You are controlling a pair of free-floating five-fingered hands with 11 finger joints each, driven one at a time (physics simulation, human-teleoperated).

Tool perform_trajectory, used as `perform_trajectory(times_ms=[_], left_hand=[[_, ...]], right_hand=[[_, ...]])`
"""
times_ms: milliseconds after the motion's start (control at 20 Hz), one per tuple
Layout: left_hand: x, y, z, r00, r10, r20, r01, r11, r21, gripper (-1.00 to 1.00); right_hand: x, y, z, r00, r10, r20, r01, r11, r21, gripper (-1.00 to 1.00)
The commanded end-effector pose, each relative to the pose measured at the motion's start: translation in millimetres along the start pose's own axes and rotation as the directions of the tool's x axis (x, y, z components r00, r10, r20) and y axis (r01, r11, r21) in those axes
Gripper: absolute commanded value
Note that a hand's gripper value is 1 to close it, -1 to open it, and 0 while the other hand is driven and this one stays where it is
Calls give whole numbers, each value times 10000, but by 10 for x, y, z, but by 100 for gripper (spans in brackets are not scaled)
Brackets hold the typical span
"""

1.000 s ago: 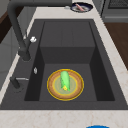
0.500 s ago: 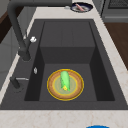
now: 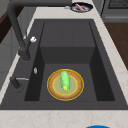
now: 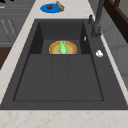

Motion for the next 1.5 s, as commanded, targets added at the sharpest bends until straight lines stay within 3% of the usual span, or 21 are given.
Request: perform_trajectory(times_ms=[0, 300, 350, 450, 600, 850, 950, 1250, 1450], left_hand=[[0, 0, 0, 10000, 0, 0, 0, 10000, 0, 0], [0, 0, 0, 10000, 0, 0, 0, 10000, 0, 0], [-1, 0, 0, 10000, 0, 0, 0, 10000, 0, -100], [-22, 6, -36, 9999, 85, -74, -84, 9999, 99, -100], [48, -23, -202, 9996, 187, 192, -184, 9997, -132, -100], [22, -45, -430, 9979, 180, 615, -170, 9997, -179, -100], [-17, -70, -502, 9968, 364, 715, -347, 9991, -252, -100], [-347, -57, -682, 9974, 473, 547, -464, 9988, -184, -100], [-541, -47, -719, 9955, 521, 792, -501, 9984, -269, -100]], right_hand=[[-187, 21, 136, 9996, -166, -229, 160, 9994, -296, -100], [-261, 43, 175, 9997, 54, -218, -56, 9999, -95, -100], [-280, 47, 182, 9996, 96, -257, -97, 9999, -38, 0], [-306, 42, 187, 9990, 256, -362, -259, 9996, -93, 0], [-326, 43, 188, 9988, 251, -409, -257, 9996, -144, 0], [-332, 45, 188, 9988, 226, -438, -234, 9995, -191, 0], [-332, 46, 188, 9988, 215, -444, -224, 9995, -202, 0], [-332, 47, 187, 9988, 190, -453, -201, 9995, -223, 0], [-332, 47, 187, 9988, 181, -457, -192, 9995, -231, 0]])
